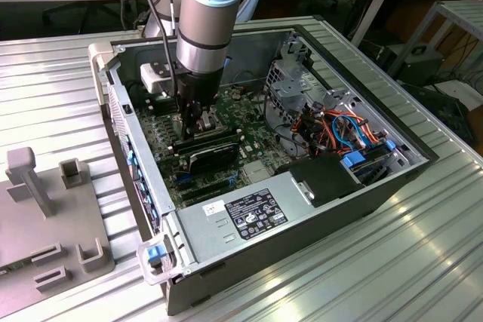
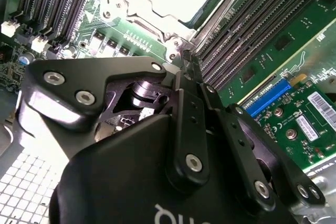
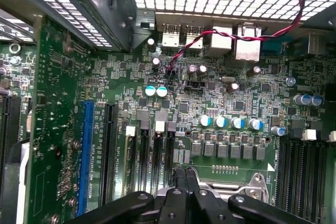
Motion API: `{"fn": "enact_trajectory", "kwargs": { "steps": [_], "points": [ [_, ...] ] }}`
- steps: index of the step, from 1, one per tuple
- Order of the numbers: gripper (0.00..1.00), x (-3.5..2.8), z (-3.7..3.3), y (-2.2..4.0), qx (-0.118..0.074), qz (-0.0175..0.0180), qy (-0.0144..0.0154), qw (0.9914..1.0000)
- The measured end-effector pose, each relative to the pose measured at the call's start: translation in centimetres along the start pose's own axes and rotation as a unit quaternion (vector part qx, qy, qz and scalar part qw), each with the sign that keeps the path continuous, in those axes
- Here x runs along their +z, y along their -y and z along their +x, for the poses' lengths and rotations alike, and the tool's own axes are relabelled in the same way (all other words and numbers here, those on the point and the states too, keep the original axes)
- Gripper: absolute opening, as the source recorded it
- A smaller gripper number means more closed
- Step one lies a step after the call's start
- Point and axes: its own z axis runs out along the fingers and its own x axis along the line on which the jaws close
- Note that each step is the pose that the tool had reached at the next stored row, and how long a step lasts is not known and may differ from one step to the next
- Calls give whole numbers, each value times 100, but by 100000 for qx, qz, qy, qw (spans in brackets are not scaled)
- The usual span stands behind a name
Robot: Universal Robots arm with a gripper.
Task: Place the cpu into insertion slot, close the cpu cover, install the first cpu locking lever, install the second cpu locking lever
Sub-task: 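Install the second cpu locking lever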
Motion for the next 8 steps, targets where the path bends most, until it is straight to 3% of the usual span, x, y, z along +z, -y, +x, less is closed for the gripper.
{"fn": "enact_trajectory", "kwargs": {
  "steps": [3, 8],
  "points": [
    [11, 17, -4, -52, -55, 10, 249, 100000],
    [11, 45, -4, -54, -127, -1, 321, 99999]
  ]
}}
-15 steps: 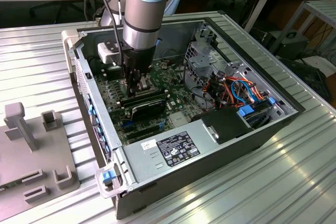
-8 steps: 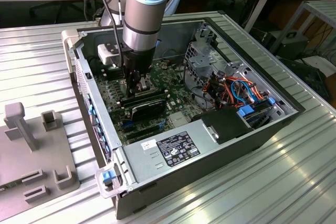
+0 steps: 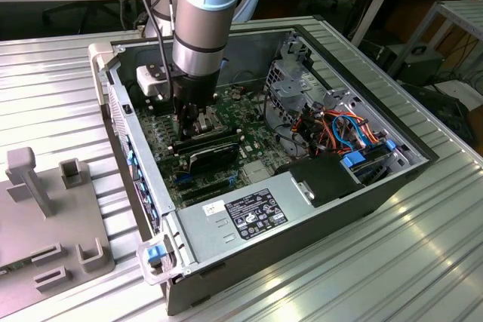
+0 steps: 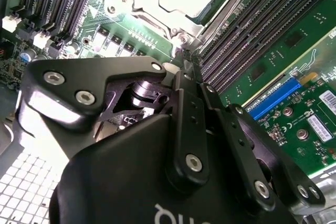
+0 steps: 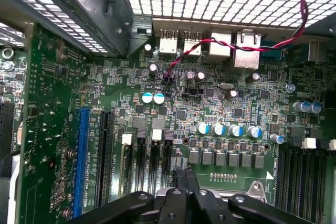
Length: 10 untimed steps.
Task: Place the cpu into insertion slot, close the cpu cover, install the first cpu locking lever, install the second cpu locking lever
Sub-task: 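Install the second cpu locking lever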
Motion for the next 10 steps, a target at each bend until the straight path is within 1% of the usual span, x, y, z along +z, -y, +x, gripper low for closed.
{"fn": "enact_trajectory", "kwargs": {
  "steps": [5, 6, 10],
  "points": [
    [11, 21, -11, 1, -91, -1, 74, 100000],
    [11, 34, -17, 4, -138, 61, 206, 100000],
    [11, 44, -16, 3, -211, 7, 162, 100000]
  ]
}}
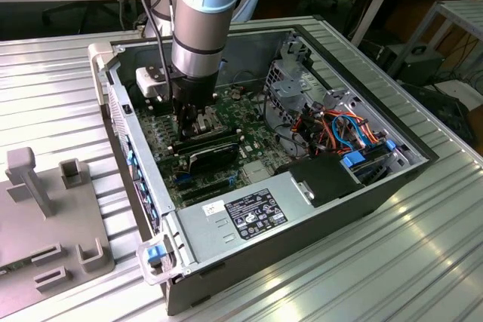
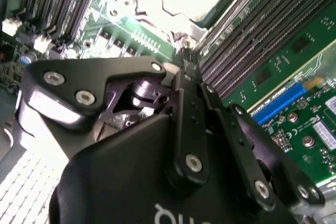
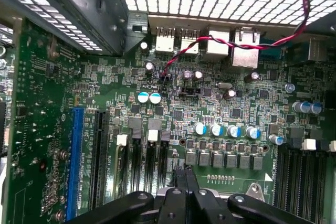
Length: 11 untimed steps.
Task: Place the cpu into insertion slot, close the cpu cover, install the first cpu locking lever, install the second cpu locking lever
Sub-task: 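Install the second cpu locking lever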
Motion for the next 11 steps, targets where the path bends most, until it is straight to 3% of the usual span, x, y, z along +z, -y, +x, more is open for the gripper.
{"fn": "enact_trajectory", "kwargs": {
  "steps": [11],
  "points": [
    [11, -47, -2, -2, -7, 9, -42, 100000]
  ]
}}
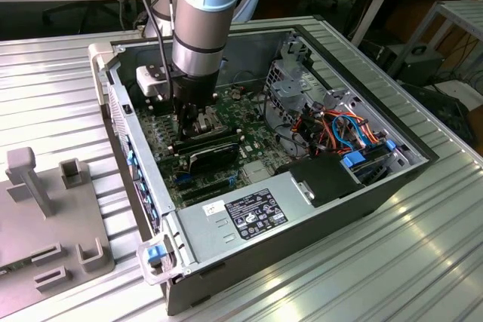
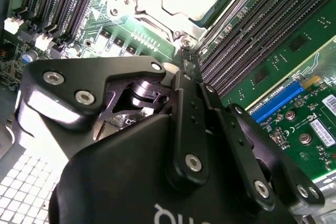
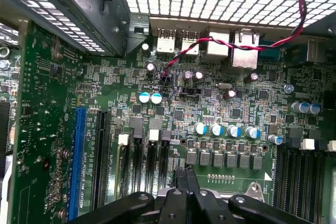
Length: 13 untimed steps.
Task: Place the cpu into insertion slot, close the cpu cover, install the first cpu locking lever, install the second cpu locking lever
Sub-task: 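Install the second cpu locking lever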
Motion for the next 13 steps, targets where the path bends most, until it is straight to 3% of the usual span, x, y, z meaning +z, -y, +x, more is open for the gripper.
{"fn": "enact_trajectory", "kwargs": {
  "steps": [2, 8, 10, 13],
  "points": [
    [11, -8, -1, -1, 6, -2, -24, 100000],
    [11, -131, -18, -2, -6, -20, -343, 99999],
    [11, -136, -21, 12, -25, -27, -359, 99999],
    [11, -140, -28, 113, -117, -31, -361, 99999]
  ]
}}
